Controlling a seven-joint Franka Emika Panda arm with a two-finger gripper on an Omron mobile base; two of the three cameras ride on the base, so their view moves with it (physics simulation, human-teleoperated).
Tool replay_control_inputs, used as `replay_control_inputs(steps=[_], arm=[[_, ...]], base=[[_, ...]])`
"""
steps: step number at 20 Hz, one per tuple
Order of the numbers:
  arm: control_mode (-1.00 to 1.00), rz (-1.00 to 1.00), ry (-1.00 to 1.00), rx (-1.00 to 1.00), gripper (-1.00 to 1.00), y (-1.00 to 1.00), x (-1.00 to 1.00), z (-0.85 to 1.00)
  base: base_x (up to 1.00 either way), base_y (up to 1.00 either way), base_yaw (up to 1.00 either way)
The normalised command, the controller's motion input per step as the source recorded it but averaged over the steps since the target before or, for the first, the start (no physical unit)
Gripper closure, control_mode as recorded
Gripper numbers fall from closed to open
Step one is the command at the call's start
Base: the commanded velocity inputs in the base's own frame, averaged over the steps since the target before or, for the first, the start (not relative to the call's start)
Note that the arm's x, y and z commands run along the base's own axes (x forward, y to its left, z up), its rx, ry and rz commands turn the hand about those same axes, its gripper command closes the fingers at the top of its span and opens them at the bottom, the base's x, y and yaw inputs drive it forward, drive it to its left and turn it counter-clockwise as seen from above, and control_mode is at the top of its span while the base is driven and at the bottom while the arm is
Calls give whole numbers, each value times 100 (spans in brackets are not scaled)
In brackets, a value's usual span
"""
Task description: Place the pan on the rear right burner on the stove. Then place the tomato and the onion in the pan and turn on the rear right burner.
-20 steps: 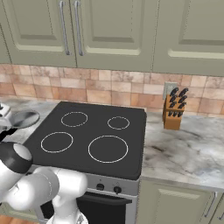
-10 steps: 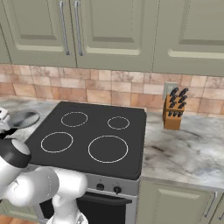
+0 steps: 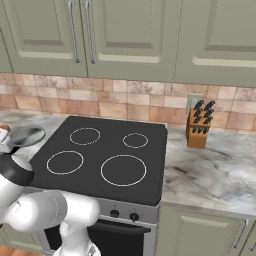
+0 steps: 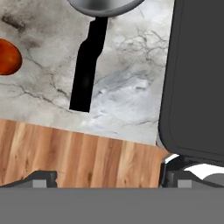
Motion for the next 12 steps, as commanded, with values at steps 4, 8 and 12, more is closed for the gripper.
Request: replay_control_inputs(steps=[4,8,12], arm=[[-100,0,0,0,-100,17,0,-15],[-100,0,0,0,-100,12,0,-9],[-100,0,0,0,-100,2,0,-1]], base=[[0,0,0],[0,0,0],[0,0,0]])
